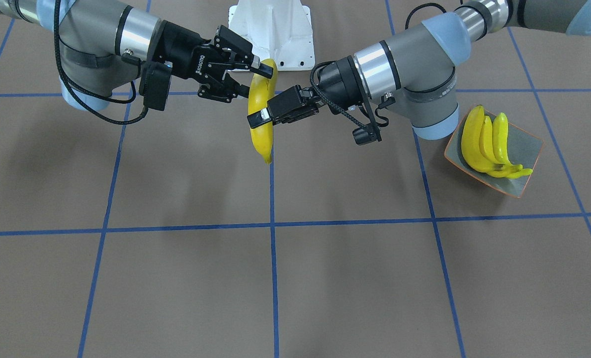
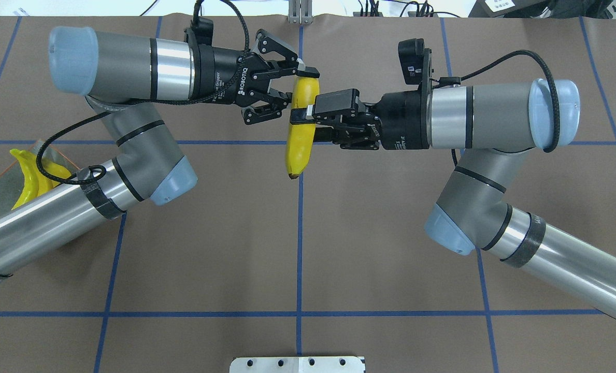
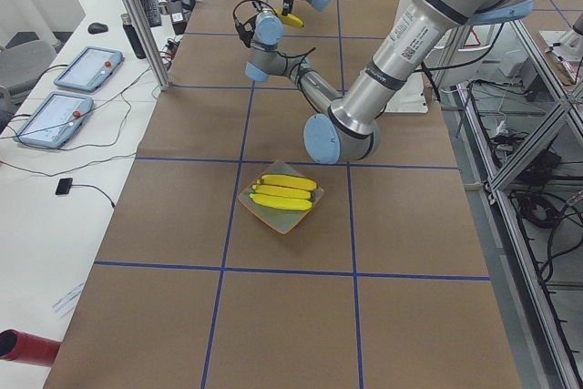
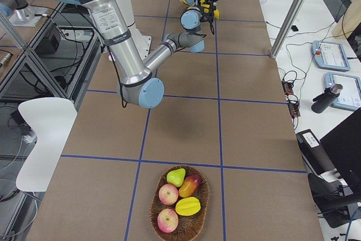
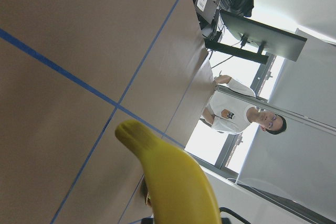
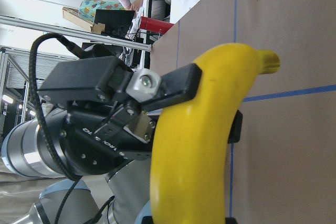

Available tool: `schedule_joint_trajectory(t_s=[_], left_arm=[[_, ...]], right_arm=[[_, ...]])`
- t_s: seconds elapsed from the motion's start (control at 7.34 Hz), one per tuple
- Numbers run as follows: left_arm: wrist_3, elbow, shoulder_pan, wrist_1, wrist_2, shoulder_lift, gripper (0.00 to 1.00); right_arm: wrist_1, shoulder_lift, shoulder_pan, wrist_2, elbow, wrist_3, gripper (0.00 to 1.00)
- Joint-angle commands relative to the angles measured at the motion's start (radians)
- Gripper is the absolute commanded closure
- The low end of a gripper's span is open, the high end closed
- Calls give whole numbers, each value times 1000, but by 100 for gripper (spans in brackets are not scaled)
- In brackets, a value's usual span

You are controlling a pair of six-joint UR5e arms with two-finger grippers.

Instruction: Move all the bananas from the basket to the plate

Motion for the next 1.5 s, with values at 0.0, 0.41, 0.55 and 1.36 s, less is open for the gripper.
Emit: schedule_joint_trajectory(t_s=[0.0,0.41,0.55,1.36], left_arm=[[2,-2,-1,0,0,11,100],[275,-66,-29,13,-64,205,100],[337,-66,-78,20,-134,268,100],[962,-88,-403,20,-327,720,100]], right_arm=[[1,-7,8,-7,17,5,0],[-2,-114,47,-9,49,-9,0],[-3,-167,71,-10,46,-35,0],[-16,-268,74,-163,-49,-150,0]])
